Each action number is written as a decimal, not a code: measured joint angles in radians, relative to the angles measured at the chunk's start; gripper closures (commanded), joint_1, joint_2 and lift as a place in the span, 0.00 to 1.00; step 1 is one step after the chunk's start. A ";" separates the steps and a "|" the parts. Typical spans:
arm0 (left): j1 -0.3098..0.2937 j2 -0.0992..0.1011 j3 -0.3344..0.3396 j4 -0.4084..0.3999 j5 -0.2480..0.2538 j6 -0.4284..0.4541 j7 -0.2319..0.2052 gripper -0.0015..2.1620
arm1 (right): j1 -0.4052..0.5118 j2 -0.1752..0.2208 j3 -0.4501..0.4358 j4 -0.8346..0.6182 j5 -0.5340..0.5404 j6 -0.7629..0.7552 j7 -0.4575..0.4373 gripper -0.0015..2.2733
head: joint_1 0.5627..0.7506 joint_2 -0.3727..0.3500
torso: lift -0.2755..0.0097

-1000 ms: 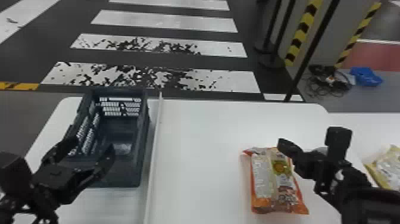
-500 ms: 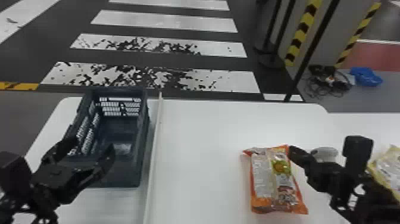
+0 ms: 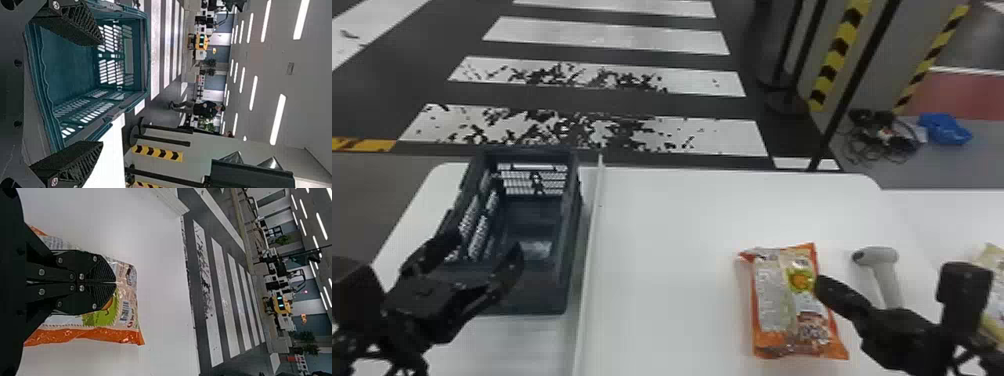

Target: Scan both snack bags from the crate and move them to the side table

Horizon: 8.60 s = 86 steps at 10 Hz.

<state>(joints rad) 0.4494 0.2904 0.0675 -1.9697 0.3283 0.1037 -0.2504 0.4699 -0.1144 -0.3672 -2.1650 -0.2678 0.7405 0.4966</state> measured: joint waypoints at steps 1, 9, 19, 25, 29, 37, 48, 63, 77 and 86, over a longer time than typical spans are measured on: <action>0.000 0.000 0.000 0.002 0.000 -0.001 0.000 0.05 | 0.032 0.010 -0.009 -0.039 -0.025 0.037 0.027 0.91 | 0.70 0.43 | 0.62; 0.003 -0.006 0.001 0.008 0.003 -0.012 -0.003 0.05 | 0.073 0.039 0.135 -0.066 -0.039 0.185 0.089 0.91 | 0.70 0.64 | 0.62; 0.005 -0.008 0.001 0.009 0.003 -0.012 -0.004 0.05 | 0.007 0.029 0.165 0.066 0.044 0.176 0.074 0.91 | 0.70 0.61 | 0.62; 0.005 -0.007 0.002 0.009 0.003 -0.015 -0.004 0.05 | -0.002 0.020 0.161 0.084 0.072 0.170 0.057 0.91 | 0.70 0.58 | 0.62; 0.008 -0.007 0.002 0.007 0.003 -0.018 -0.004 0.05 | -0.005 0.018 0.157 0.082 0.078 0.170 0.054 0.91 | 0.70 0.57 | 0.62; 0.014 0.001 0.004 -0.006 0.005 -0.019 -0.004 0.05 | -0.045 0.023 0.019 -0.076 -0.053 0.169 0.007 0.05 | 0.70 0.51 | 0.62; 0.014 0.006 0.004 -0.006 -0.002 -0.013 -0.004 0.05 | -0.379 -0.209 -0.019 0.562 0.133 -0.023 -0.135 0.05 | 0.70 0.13 | 0.62; -0.010 0.010 -0.008 0.021 -0.002 -0.012 -0.004 0.05 | -0.364 -0.233 -0.043 0.475 0.146 0.172 -0.092 0.99 | 0.70 0.10 | 0.62; -0.011 0.019 -0.009 0.023 0.002 -0.012 -0.004 0.05 | -0.244 -0.127 0.092 0.042 0.156 0.437 -0.093 0.99 | 0.70 0.35 | 0.62; -0.012 0.020 -0.008 0.025 0.003 -0.012 -0.004 0.05 | -0.281 -0.128 0.125 0.093 0.192 0.431 -0.093 0.99 | 0.70 0.36 | 0.62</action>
<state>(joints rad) 0.4372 0.3101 0.0598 -1.9451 0.3313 0.0914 -0.2546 0.1890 -0.2424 -0.2421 -2.0722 -0.0754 1.1713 0.4034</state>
